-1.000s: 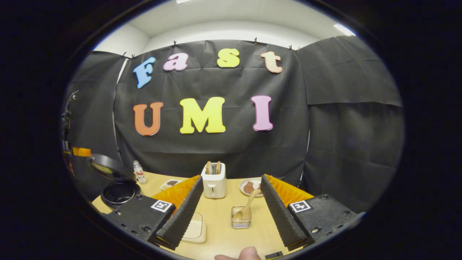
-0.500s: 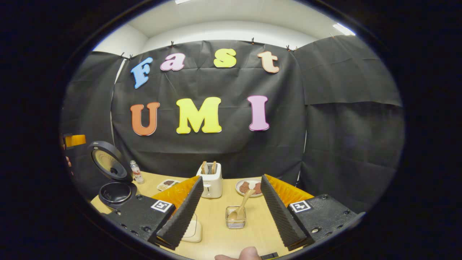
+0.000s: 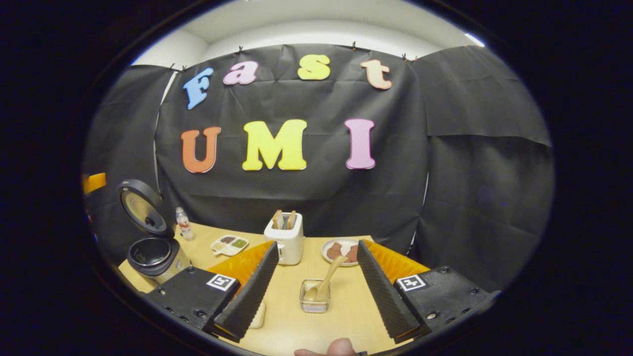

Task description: Close the left gripper, press the button to open the rice cooker; take a wooden spoon from the chopstick holder with the right hand, scoop a spoonful of rice and pour it into the rice cooker, then put the wooden spoon back into the chopstick holder.

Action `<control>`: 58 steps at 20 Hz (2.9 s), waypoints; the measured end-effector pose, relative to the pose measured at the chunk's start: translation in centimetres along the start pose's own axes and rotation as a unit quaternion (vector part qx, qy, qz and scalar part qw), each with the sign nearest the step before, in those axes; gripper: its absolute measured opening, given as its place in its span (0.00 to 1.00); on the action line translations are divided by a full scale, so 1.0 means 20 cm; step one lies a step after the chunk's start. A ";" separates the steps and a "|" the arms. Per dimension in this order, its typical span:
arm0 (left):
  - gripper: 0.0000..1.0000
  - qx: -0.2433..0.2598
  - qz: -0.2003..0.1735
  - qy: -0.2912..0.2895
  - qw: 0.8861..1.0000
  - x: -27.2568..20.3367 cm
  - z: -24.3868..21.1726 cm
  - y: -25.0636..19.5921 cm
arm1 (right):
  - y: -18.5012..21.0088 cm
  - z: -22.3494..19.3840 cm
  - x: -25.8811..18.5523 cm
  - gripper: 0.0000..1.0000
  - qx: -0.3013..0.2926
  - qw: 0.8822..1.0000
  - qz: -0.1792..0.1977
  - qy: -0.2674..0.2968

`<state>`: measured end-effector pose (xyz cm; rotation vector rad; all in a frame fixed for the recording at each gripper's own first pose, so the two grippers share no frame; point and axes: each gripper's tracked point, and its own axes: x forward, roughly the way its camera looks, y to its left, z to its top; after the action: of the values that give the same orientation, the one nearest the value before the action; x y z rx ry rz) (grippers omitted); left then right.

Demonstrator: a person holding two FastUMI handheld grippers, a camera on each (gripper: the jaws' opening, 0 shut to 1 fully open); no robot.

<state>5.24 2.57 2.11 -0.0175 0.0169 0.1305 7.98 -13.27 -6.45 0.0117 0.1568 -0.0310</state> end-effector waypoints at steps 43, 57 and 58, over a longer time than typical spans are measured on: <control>0.95 -0.042 0.002 0.056 0.998 0.12 -0.21 -0.16 | -0.14 -0.56 0.78 0.14 0.113 0.979 0.032 0.169; 0.95 -0.018 0.022 0.029 0.999 -0.12 -0.27 0.36 | 0.54 -0.15 0.30 0.14 0.087 0.988 0.033 0.126; 0.95 -0.019 0.024 0.033 0.999 -0.14 -0.27 0.39 | 0.63 -0.18 0.29 0.14 0.082 0.987 0.040 0.130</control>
<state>1.29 9.80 -3.42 -0.0597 0.0803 0.1776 13.64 -0.90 -10.75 0.1860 0.4142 0.0373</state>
